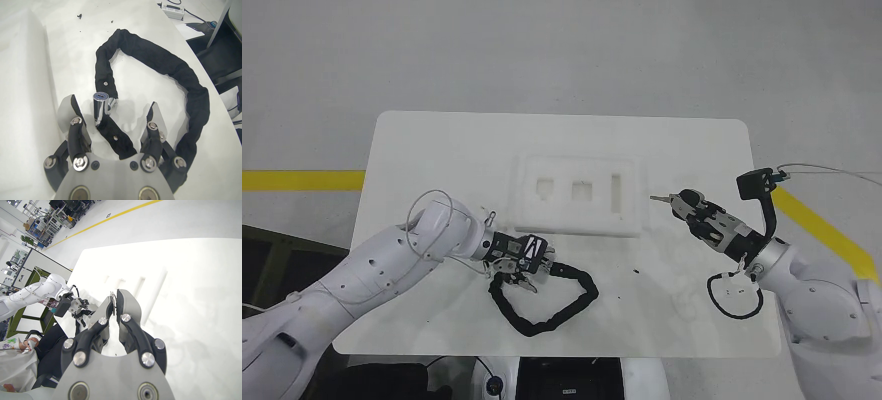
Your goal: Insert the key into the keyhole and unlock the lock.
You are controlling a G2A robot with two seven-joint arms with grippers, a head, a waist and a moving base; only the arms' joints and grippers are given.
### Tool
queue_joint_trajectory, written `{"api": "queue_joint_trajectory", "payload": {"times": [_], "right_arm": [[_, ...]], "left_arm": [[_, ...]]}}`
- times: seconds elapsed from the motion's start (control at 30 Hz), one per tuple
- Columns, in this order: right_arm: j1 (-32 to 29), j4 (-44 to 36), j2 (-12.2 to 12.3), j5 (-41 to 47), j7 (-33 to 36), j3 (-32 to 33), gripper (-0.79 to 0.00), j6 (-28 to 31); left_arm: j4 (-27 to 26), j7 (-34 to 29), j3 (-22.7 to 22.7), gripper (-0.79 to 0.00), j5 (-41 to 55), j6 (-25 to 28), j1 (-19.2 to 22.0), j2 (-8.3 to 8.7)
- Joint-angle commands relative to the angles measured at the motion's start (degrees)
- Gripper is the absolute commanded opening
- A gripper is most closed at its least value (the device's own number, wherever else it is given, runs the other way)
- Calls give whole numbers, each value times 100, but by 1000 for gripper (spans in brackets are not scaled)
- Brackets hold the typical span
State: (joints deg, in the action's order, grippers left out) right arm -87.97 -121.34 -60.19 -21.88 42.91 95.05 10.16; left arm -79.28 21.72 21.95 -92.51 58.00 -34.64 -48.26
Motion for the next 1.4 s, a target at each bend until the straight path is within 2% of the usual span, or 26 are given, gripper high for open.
{"api": "queue_joint_trajectory", "payload": {"times": [0.0,0.03,0.13,0.2,0.27,0.3,0.4,0.47,0.5,0.8,1.1,1.37], "right_arm": [[0,0,0,0,0,0,-785,0],[0,0,0,0,0,0,-785,0],[0,0,0,0,0,0,-785,0],[0,0,0,0,0,0,-785,0],[0,0,0,0,0,0,-785,0],[0,0,0,0,0,0,-785,0],[0,0,0,0,0,0,-785,0],[0,0,0,0,0,0,-785,0],[0,0,0,0,0,0,-785,0],[0,0,0,0,0,0,-785,0],[0,0,0,0,0,0,-785,0],[120,-197,7,-49,553,-711,-785,-16]], "left_arm": [[52,6,-5,-271,-15,0,1,-26],[77,12,-10,-280,-18,0,0,-41],[140,20,-22,-397,-33,0,6,-85],[169,22,-29,-416,-35,0,15,-111],[209,24,-29,-477,-28,0,23,-135],[228,24,-28,-529,-25,0,29,-146],[283,19,-26,-619,-9,0,44,-176],[304,37,-7,-745,28,0,57,-191],[312,49,6,-779,42,0,61,-195],[207,194,248,-785,76,-131,13,-164],[-254,342,785,-785,174,-698,-378,49],[-772,58,1261,-785,422,-1227,-866,210]]}}
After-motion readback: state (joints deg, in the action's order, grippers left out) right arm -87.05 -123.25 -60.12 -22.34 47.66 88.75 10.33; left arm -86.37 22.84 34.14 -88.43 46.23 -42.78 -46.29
